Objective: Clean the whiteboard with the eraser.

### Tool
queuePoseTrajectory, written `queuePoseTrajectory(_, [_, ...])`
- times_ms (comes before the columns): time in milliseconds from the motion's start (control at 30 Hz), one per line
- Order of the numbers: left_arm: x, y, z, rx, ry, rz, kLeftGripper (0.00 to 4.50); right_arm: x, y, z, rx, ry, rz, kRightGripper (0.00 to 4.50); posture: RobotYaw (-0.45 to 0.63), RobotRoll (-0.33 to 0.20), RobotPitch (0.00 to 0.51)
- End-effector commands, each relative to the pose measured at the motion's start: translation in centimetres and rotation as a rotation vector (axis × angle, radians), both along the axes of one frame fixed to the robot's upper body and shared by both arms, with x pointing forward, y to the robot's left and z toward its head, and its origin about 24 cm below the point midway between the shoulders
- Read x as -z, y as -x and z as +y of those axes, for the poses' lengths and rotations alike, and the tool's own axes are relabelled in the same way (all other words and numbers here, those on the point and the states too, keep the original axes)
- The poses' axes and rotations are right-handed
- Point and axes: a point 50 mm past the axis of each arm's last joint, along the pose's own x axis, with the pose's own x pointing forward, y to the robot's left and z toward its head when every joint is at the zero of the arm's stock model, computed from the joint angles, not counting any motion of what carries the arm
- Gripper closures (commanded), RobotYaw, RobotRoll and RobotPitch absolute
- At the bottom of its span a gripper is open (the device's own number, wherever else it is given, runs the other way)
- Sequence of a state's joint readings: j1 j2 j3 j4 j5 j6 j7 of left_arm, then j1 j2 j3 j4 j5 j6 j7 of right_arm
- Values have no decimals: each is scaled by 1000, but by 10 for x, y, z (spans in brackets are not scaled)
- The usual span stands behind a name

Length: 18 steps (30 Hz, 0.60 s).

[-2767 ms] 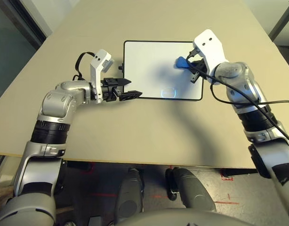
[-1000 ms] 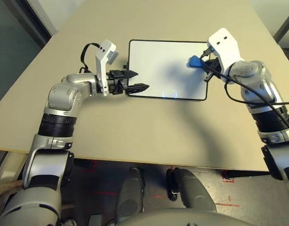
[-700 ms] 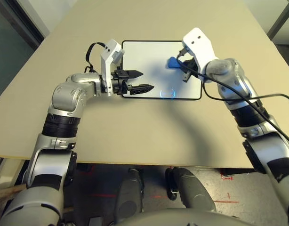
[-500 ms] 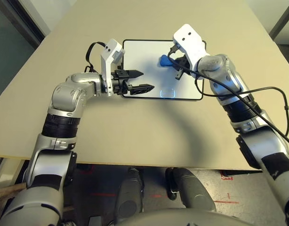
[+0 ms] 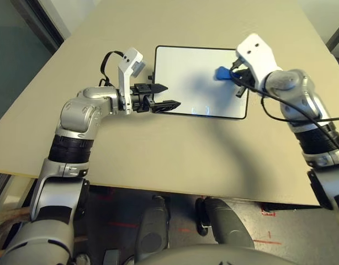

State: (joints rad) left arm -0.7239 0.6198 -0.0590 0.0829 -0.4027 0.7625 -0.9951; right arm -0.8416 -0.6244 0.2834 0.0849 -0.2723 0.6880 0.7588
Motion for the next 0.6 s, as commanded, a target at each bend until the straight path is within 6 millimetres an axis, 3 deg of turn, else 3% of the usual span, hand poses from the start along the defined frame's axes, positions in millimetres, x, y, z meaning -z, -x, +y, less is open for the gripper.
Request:
queuePoseTrajectory(33, [1,0,-1,13,-5,8,0,16,1,-13,75,-2,76,3985,-158,0,156])
queuePoseTrajectory(133, [1,0,-1,15,-5,10,0,16,0,-6,55,-9,74,3985,-154,0,156])
queuePoseTrajectory(600, [1,3,2,-2,-3,7,0,2,-16,78,-170,-52,26,3988,-113,0,134])
